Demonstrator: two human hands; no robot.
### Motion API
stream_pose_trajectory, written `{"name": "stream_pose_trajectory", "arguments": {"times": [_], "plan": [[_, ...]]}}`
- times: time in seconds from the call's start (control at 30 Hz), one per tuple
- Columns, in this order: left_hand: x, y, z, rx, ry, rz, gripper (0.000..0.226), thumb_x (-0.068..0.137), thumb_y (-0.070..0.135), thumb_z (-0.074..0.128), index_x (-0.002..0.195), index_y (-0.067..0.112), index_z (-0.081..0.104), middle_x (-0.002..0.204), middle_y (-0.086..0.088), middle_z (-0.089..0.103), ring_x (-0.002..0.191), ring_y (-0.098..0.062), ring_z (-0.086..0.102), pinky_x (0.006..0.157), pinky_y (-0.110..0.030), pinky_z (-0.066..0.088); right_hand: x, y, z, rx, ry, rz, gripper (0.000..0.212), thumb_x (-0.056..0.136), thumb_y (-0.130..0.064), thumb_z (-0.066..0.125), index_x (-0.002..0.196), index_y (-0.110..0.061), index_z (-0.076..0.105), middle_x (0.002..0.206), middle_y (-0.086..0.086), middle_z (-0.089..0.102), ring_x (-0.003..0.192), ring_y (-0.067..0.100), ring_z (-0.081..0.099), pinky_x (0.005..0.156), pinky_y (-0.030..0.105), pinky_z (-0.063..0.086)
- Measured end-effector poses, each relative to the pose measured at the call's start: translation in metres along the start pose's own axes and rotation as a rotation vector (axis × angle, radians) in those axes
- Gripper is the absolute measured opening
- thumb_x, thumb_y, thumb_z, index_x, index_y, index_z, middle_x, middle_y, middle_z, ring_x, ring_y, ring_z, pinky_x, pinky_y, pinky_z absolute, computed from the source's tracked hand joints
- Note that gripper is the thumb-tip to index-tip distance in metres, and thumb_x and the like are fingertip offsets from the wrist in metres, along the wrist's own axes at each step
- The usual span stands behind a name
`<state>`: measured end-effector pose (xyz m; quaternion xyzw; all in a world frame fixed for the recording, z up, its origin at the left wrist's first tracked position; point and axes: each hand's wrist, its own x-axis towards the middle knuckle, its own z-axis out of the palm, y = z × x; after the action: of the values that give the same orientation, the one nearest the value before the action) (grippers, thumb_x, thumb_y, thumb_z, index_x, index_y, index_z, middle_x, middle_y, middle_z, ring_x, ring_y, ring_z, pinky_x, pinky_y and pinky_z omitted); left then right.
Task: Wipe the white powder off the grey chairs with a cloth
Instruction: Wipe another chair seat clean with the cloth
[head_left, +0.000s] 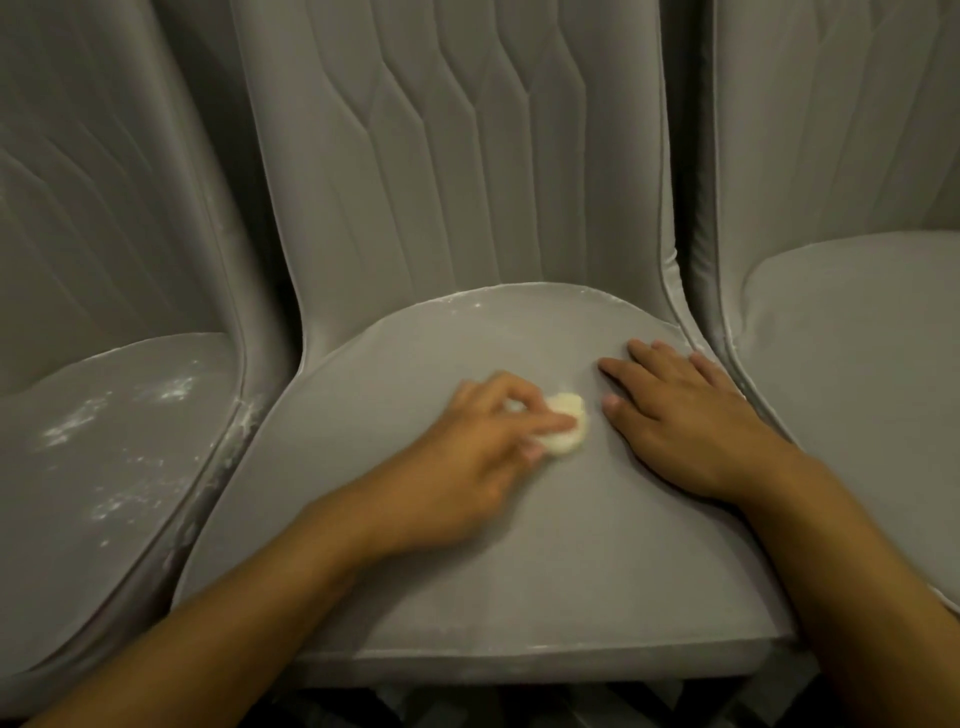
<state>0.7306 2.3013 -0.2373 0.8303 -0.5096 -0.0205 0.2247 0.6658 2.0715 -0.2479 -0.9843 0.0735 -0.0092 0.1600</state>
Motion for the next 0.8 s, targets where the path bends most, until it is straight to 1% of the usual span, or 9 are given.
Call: {"name": "stream_pose_trajectory", "arguments": {"times": [0.1, 0.27, 0.3, 0.37, 0.43, 0.53, 0.63, 0.7, 0.8], "plan": [[-0.008, 0.013, 0.002, -0.022, -0.056, 0.103, 0.037, 0.104, 0.028, 0.048, 0.139, 0.035, 0.06, 0.134, 0.012, 0.045, 0.121, -0.01, 0.041, 0.11, -0.018, 0.029, 0.001, 0.0, -0.001, 0.007, -0.002, 0.006, 0.053, 0.105, -0.048, 0.023, 0.157, -0.036, 0.02, 0.168, -0.003, 0.007, 0.154, 0.015, 0.001, 0.124, 0.038, -0.004], [0.003, -0.035, -0.01, 0.156, 0.016, 0.08, 0.047, 0.097, 0.002, 0.055, 0.134, 0.029, 0.065, 0.13, 0.003, 0.052, 0.109, -0.016, 0.045, 0.107, -0.015, 0.029, -0.001, 0.001, 0.0, 0.01, 0.014, -0.005, 0.054, 0.104, -0.049, 0.025, 0.156, -0.035, 0.022, 0.167, -0.002, 0.01, 0.154, 0.016, 0.003, 0.124, 0.039, -0.002], [0.006, -0.048, -0.013, 0.175, 0.049, 0.024, 0.046, 0.096, 0.003, 0.055, 0.133, 0.028, 0.066, 0.127, 0.004, 0.052, 0.107, -0.019, 0.045, 0.107, -0.017, 0.031, -0.001, 0.001, 0.001, 0.011, 0.017, -0.006, 0.054, 0.104, -0.049, 0.025, 0.156, -0.035, 0.022, 0.167, -0.002, 0.01, 0.154, 0.016, 0.003, 0.124, 0.038, -0.002], [0.011, -0.059, -0.024, 0.176, 0.124, -0.121, 0.038, 0.098, 0.017, 0.05, 0.13, 0.028, 0.067, 0.123, 0.009, 0.05, 0.109, -0.02, 0.045, 0.11, -0.033, 0.036, -0.001, 0.001, 0.001, 0.01, 0.022, -0.004, 0.054, 0.104, -0.05, 0.025, 0.156, -0.035, 0.023, 0.167, -0.002, 0.01, 0.154, 0.016, 0.004, 0.124, 0.038, -0.002], [0.008, -0.047, -0.035, 0.06, 0.115, -0.164, 0.037, 0.099, 0.026, 0.045, 0.129, 0.029, 0.066, 0.122, 0.007, 0.052, 0.115, -0.017, 0.051, 0.11, -0.038, 0.039, -0.001, 0.001, 0.002, 0.007, 0.026, -0.004, 0.054, 0.104, -0.051, 0.024, 0.156, -0.035, 0.023, 0.167, -0.002, 0.01, 0.154, 0.016, 0.004, 0.124, 0.038, -0.001], [-0.011, -0.013, -0.031, -0.045, 0.006, 0.062, 0.034, 0.102, 0.018, 0.05, 0.131, 0.024, 0.067, 0.125, 0.001, 0.055, 0.12, -0.02, 0.054, 0.108, -0.031, 0.04, 0.0, 0.001, 0.003, 0.006, 0.024, -0.003, 0.054, 0.104, -0.051, 0.024, 0.156, -0.035, 0.022, 0.167, -0.002, 0.01, 0.154, 0.016, 0.004, 0.124, 0.039, -0.001], [-0.029, -0.002, -0.015, 0.07, -0.075, 0.247, 0.046, 0.097, 0.002, 0.052, 0.136, 0.024, 0.065, 0.132, 0.001, 0.052, 0.119, -0.024, 0.05, 0.108, -0.031, 0.038, 0.0, 0.002, 0.002, 0.006, 0.022, -0.007, 0.054, 0.104, -0.051, 0.024, 0.156, -0.035, 0.022, 0.167, -0.003, 0.01, 0.154, 0.016, 0.004, 0.123, 0.039, -0.001], [-0.024, -0.016, -0.012, 0.167, -0.012, 0.21, 0.047, 0.094, 0.002, 0.048, 0.133, 0.022, 0.067, 0.13, -0.003, 0.054, 0.114, -0.024, 0.05, 0.105, -0.032, 0.04, 0.0, 0.002, 0.002, 0.004, 0.022, -0.007, 0.054, 0.104, -0.051, 0.024, 0.156, -0.035, 0.023, 0.167, -0.003, 0.011, 0.154, 0.016, 0.005, 0.124, 0.039, -0.001], [-0.008, -0.04, -0.016, 0.2, 0.117, 0.019, 0.047, 0.093, 0.003, 0.052, 0.129, 0.028, 0.069, 0.127, -0.001, 0.055, 0.11, -0.021, 0.046, 0.104, -0.037, 0.041, -0.001, 0.001, 0.002, 0.003, 0.032, -0.009, 0.054, 0.104, -0.051, 0.026, 0.155, -0.035, 0.025, 0.167, -0.002, 0.013, 0.154, 0.016, 0.006, 0.124, 0.039, 0.001]]}}
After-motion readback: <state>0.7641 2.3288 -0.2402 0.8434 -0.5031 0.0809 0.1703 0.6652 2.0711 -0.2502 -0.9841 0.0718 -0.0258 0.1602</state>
